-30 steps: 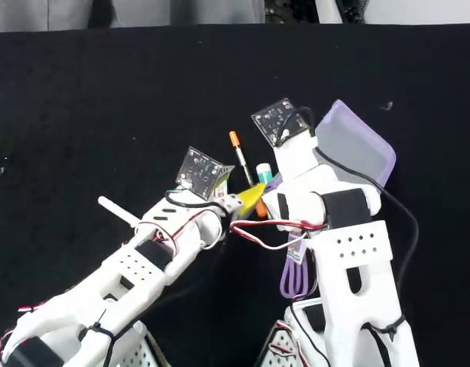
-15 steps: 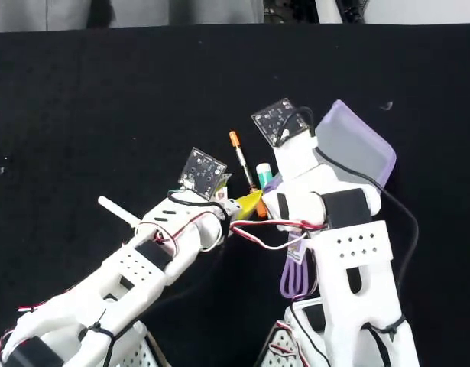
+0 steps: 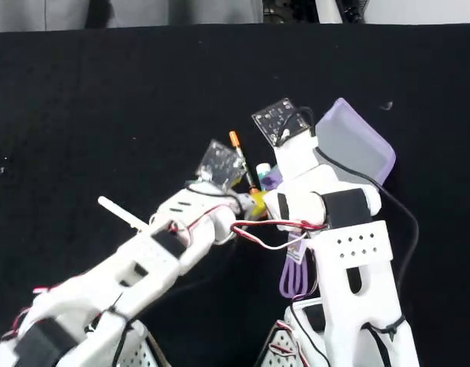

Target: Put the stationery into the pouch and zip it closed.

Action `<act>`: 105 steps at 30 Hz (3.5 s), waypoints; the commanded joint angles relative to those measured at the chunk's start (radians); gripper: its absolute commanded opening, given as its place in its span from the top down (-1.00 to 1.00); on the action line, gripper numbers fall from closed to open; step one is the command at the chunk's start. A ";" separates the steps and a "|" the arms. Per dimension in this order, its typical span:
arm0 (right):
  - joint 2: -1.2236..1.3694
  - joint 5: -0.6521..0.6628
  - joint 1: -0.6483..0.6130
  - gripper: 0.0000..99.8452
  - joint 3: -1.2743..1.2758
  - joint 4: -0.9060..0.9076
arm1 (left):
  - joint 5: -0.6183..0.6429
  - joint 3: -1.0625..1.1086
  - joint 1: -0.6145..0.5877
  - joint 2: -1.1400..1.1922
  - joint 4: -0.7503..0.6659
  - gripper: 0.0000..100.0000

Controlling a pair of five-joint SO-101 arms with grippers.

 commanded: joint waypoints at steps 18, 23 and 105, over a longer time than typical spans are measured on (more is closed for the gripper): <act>-0.035 0.018 0.094 0.98 -0.016 -0.021 | -0.066 -0.051 -0.073 0.018 0.003 0.54; -0.033 0.048 0.094 0.98 -0.016 -0.015 | -0.132 -0.007 -0.076 -0.051 0.003 0.54; -0.033 0.075 0.089 0.98 0.005 -0.014 | -0.040 -0.206 -0.001 0.138 0.002 0.55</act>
